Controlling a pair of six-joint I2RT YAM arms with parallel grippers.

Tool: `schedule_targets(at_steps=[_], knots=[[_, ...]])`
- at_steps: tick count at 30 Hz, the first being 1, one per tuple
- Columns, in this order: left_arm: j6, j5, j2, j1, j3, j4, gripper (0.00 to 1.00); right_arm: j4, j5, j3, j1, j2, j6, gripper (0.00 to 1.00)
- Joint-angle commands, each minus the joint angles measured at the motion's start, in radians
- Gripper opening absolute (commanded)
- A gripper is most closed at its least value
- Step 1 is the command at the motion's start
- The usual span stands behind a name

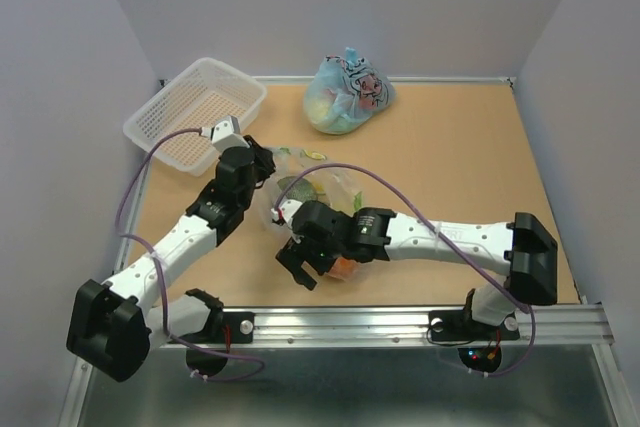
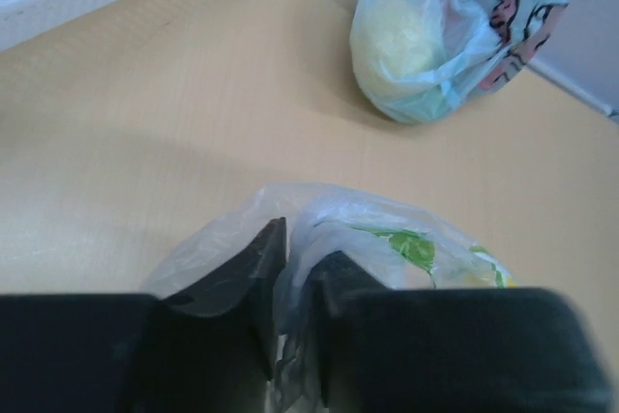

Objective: Untie the knot of the plastic bag and take out the fruit

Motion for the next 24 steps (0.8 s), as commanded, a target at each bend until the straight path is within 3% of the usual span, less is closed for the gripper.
schedule_targets(at_steps=[1,2,3,8,13,18,24], knots=[[0.084,-0.027,-0.082,0.01,0.119,0.036,0.39,-0.097,0.227,0.156,0.011,-0.094,-0.014,0.93],[0.095,-0.025,-0.1,0.01,0.126,-0.006,0.48,-0.111,0.263,0.178,0.011,-0.102,-0.014,0.95],[0.116,-0.022,-0.118,0.011,0.139,-0.03,0.63,-0.131,0.292,0.196,0.01,-0.111,-0.021,0.97],[0.13,0.007,-0.229,0.01,0.182,-0.239,0.8,-0.156,0.439,0.282,-0.007,-0.171,-0.055,1.0],[0.101,0.057,-0.293,0.007,0.228,-0.421,0.81,-0.156,0.524,0.271,-0.119,-0.194,-0.052,1.0],[0.032,0.136,-0.292,-0.039,0.219,-0.511,0.82,-0.124,0.475,0.212,-0.306,-0.18,-0.014,1.0],[-0.08,0.038,-0.266,-0.235,0.14,-0.523,0.83,-0.045,0.439,0.161,-0.322,-0.088,0.035,1.0]])
